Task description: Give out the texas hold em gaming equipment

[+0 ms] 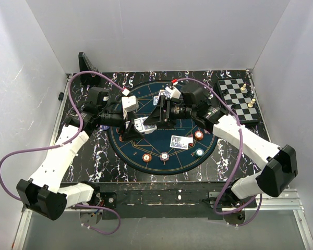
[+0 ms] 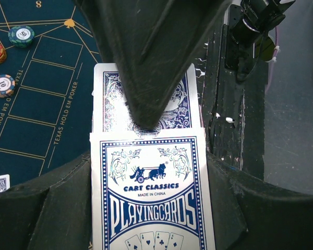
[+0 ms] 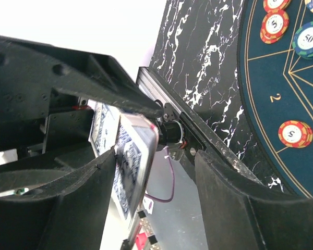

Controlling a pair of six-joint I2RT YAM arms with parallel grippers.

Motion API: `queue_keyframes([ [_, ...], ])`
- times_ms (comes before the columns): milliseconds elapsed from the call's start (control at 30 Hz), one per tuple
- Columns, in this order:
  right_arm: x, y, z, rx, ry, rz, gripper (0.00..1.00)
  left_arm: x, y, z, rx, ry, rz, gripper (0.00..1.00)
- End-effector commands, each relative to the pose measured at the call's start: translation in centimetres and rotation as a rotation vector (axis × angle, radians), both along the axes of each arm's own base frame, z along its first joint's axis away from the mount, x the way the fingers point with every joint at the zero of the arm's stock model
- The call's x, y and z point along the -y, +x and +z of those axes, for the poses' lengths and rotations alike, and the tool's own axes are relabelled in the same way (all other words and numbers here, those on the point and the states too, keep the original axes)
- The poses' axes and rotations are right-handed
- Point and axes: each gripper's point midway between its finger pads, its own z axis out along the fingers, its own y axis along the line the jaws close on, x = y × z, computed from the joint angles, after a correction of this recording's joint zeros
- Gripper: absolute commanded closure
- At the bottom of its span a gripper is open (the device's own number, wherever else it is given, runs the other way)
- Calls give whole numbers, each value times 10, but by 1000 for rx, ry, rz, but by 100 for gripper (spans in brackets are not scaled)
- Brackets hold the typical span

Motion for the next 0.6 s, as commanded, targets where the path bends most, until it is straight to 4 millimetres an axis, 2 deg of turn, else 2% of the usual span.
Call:
queue_keyframes([
  [0, -11, 0, 11, 7, 65, 17, 35, -1, -6, 23, 70, -44, -19, 60],
  [200, -6, -4, 10, 5, 67, 4, 46, -2, -7, 24, 81, -38, -18, 60],
  [333, -3, -7, 10, 6, 57, 0, 57, -2, -7, 26, 86, -42, -16, 60],
  [567, -1, -6, 10, 11, 53, -9, 65, -3, -8, 30, 93, -43, -9, 60],
])
